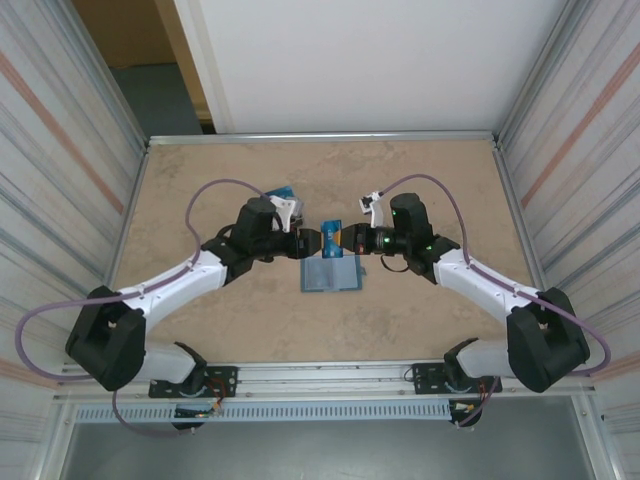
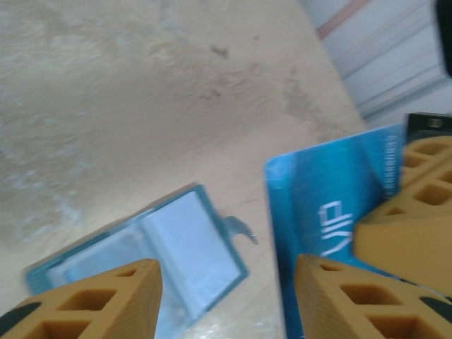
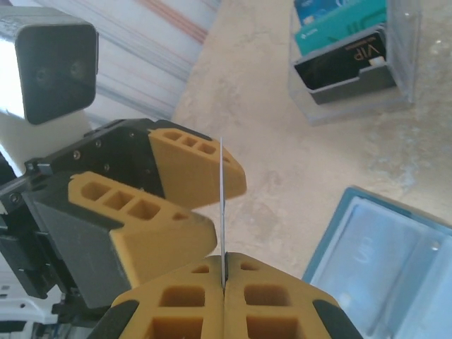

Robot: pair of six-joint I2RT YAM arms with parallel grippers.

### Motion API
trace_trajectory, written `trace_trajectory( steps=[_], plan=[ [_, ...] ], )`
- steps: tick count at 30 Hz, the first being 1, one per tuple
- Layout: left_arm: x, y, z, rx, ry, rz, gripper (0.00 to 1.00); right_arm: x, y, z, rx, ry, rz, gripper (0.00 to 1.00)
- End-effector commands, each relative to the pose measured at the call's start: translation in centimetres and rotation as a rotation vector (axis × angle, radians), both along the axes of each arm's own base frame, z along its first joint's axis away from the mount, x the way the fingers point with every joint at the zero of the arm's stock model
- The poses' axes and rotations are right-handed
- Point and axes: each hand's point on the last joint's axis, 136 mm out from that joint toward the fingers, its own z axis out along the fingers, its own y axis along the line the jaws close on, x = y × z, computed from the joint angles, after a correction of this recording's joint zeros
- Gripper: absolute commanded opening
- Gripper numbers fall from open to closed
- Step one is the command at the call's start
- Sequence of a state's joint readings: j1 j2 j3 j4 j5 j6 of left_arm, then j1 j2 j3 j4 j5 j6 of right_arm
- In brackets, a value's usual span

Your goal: Take the credit cards out of the card holder

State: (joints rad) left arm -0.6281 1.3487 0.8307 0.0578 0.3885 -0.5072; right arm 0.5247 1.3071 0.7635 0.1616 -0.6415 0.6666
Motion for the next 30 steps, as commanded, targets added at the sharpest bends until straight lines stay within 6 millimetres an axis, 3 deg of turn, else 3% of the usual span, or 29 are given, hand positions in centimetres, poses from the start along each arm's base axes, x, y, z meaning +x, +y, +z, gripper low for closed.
trace_trajectory(
  steps=[1, 8, 16, 21, 22, 24, 30],
  plan=[
    [-1.1, -1.4, 3.6, -0.14, -0.067, -0.093, 0.49, -0.6, 1.2, 3.5, 0.086, -0.082, 0.068, 0.0],
    [-1.4, -1.5, 4.2, -0.185, -0.084, -0.12, 0.34, -0.9, 1.4, 5.1, 0.139, -0.115, 0.09, 0.0],
    [-1.8, -2.0, 4.3, -0.249, -0.07, -0.182, 0.06, -0.9, 1.5, 4.4, 0.138, -0.102, 0.096, 0.01],
    [-1.9, -2.2, 4.6, -0.25, -0.075, -0.213, 0.0, -0.6, 1.2, 3.8, 0.125, -0.092, 0.083, 0.05],
    [-1.8, -2.2, 4.7, -0.25, -0.077, -0.217, 0.0, -0.5, 1.1, 3.6, 0.122, -0.089, 0.079, 0.08],
    [-1.7, -2.1, 4.9, -0.241, -0.084, -0.219, 0.0, -0.3, 0.8, 3.6, 0.112, -0.084, 0.063, 0.27],
    [-0.2, 0.7, 4.6, -0.061, -0.137, -0.151, 0.0, 0.3, -1.3, 2.8, 0.016, -0.086, -0.033, 0.49]
  ],
)
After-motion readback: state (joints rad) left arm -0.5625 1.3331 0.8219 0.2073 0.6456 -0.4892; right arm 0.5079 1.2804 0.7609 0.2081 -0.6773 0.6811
